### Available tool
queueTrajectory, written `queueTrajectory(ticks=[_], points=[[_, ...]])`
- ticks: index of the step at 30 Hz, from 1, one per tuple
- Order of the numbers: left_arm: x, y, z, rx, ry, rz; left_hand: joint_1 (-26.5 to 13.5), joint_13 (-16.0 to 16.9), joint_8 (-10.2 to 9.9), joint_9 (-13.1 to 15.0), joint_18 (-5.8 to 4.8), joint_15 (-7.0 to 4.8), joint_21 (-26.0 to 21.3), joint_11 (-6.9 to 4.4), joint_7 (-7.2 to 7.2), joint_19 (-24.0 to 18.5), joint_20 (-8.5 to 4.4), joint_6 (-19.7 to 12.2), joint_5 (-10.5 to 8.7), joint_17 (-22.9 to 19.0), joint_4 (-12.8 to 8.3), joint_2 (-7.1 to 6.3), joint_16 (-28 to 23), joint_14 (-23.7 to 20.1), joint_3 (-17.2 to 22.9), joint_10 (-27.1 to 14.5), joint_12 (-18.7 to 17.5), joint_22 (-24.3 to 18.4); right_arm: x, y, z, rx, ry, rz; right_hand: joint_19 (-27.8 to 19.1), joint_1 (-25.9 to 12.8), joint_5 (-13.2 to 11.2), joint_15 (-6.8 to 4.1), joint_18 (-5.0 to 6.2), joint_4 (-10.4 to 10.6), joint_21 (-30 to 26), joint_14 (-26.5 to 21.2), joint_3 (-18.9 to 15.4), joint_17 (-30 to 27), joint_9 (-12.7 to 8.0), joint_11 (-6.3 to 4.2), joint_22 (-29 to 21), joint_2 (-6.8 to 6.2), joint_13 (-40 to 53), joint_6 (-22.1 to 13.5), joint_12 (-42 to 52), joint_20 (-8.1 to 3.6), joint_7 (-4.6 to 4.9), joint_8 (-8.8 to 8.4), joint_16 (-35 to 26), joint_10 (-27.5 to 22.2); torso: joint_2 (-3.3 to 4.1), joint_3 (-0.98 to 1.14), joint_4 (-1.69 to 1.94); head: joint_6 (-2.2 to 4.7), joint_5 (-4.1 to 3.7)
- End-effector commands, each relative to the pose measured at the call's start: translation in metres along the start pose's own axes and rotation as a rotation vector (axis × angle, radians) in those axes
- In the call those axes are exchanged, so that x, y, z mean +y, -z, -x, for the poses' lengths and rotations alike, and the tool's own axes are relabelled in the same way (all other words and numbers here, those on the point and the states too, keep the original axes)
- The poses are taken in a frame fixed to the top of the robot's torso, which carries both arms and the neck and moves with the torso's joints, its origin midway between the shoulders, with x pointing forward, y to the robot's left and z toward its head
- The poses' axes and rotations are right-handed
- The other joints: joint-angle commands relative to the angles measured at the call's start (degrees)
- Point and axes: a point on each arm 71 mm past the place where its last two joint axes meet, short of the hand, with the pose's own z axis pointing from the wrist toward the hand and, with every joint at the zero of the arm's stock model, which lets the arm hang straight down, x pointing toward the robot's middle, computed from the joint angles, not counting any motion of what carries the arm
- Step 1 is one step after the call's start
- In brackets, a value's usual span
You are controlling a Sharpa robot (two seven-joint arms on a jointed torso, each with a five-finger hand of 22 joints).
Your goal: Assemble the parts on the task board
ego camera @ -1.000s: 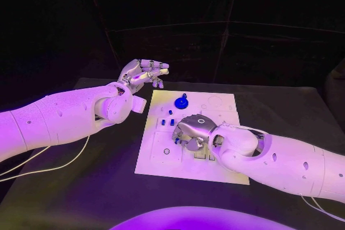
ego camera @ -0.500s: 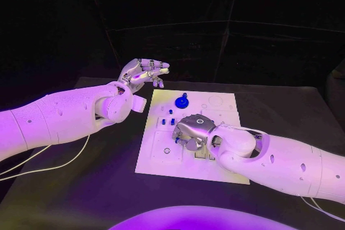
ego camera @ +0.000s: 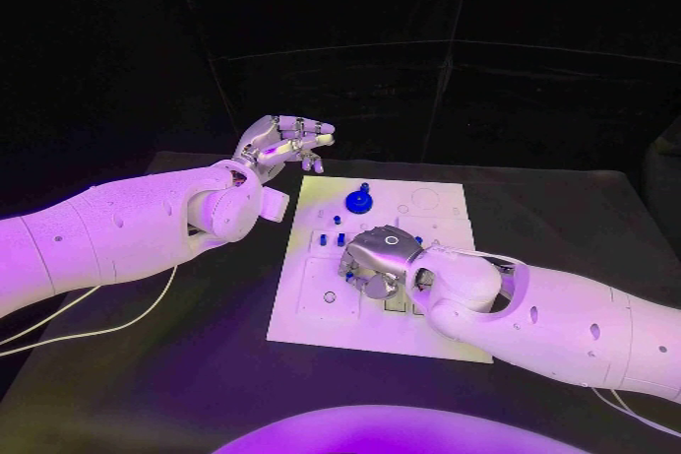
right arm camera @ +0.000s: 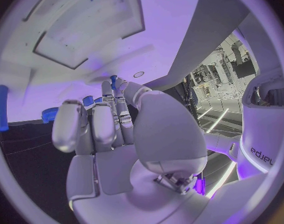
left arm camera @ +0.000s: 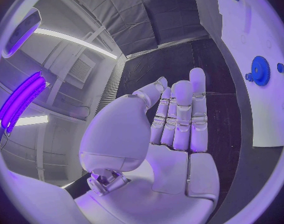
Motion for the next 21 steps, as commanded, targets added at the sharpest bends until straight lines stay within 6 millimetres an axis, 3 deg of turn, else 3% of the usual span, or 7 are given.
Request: queueTrajectory(ticks=[1, 5, 12, 17, 21], points=[[-0.001, -0.001, -0.001, 0.010, 0.009, -0.003, -0.31, 0.06, 0.35, -0.06, 0.33, 0.05, -0.24, 0.13, 0.00, 0.40, -0.02, -0.40, 0.18, -0.09, 0.04, 0.23, 0.09, -0.20, -0.29, -0.46, 0.22, -0.08, -0.002, 0.000, -0.001, 0.011, -0.001, -0.016, -0.39, -1.83, 0.52, 0.49, 0.25, 0.42, -0.43, 1.71, -1.06, -0.29, -0.39, 0.56, -0.53, -0.48, -0.23, -1.51, -0.87, 0.51, 0.59, -0.54, -0.02, -1.27, -0.01, -0.01, -0.03, 0.01, -0.04], [-0.001, -0.001, -0.002, 0.014, 0.011, -0.001, 0.02, 0.09, 0.43, -0.06, 0.34, 0.03, -0.37, 0.12, -0.01, 0.45, -0.04, -0.46, 0.18, -0.27, -0.10, 0.40, 0.06, -0.30, -0.29, -0.64, 0.41, -0.18, -0.005, 0.001, 0.001, -0.032, -0.026, -0.037, -1.04, -3.12, 0.36, 1.12, 0.45, 0.97, -1.20, 1.35, -2.15, -1.49, -0.49, 1.51, -1.80, -1.51, -0.36, -3.73, -2.02, 1.08, 1.37, -0.48, -0.71, -3.89, 0.00, 0.02, -0.05, 0.08, 0.01], [0.000, 0.000, -0.001, 0.014, 0.011, 0.010, 0.10, 0.09, 0.43, -0.08, 0.34, 0.04, -0.45, 0.17, 0.05, 0.49, -0.04, -0.60, 0.18, -0.39, -0.13, 0.41, 0.05, -0.37, -0.36, -0.84, 0.48, -0.24, -0.006, 0.001, 0.006, -0.103, -0.061, -0.036, -1.88, -3.30, 0.41, 1.22, 0.83, 1.17, -2.24, 1.11, -2.53, -2.66, -0.44, 1.60, -3.59, -1.52, -0.21, -4.24, -1.80, 1.26, 1.49, -0.39, -1.36, -3.95, 0.03, 0.01, -0.04, 0.15, 0.00], [0.000, 0.000, 0.000, 0.013, 0.011, 0.014, 0.11, 0.09, 0.43, -0.09, 0.33, 0.05, -0.47, 0.19, 0.07, 0.50, -0.04, -0.66, 0.18, -0.40, -0.13, 0.41, 0.05, -0.38, -0.39, -0.92, 0.50, -0.26, -0.007, 0.003, 0.010, -0.155, -0.075, -0.041, -3.66, -3.52, 0.32, 1.75, 1.53, 1.39, -4.51, 0.15, -3.66, -5.70, -0.49, 2.28, -7.27, -2.11, -0.29, -6.35, -2.09, 1.69, 2.18, -0.47, -3.28, -6.34, 0.00, 0.04, -0.03, 0.24, 0.00], [0.000, 0.000, 0.001, 0.013, 0.010, 0.017, 0.14, 0.09, 0.43, -0.10, 0.33, 0.07, -0.52, 0.22, 0.10, 0.51, -0.03, -0.74, 0.18, -0.53, -0.13, 0.42, 0.01, -0.44, -0.44, -1.07, 0.53, -0.30, -0.010, 0.008, 0.011, -0.176, -0.094, -0.050, -3.66, -3.37, 0.94, 1.69, 1.56, 1.46, -4.59, 0.20, -3.90, -5.56, -0.39, 2.18, -7.27, -1.98, -0.14, -6.49, -1.55, 1.69, 2.06, -0.30, -3.14, -6.20, 0.02, 0.10, -0.02, 0.39, -0.10]])
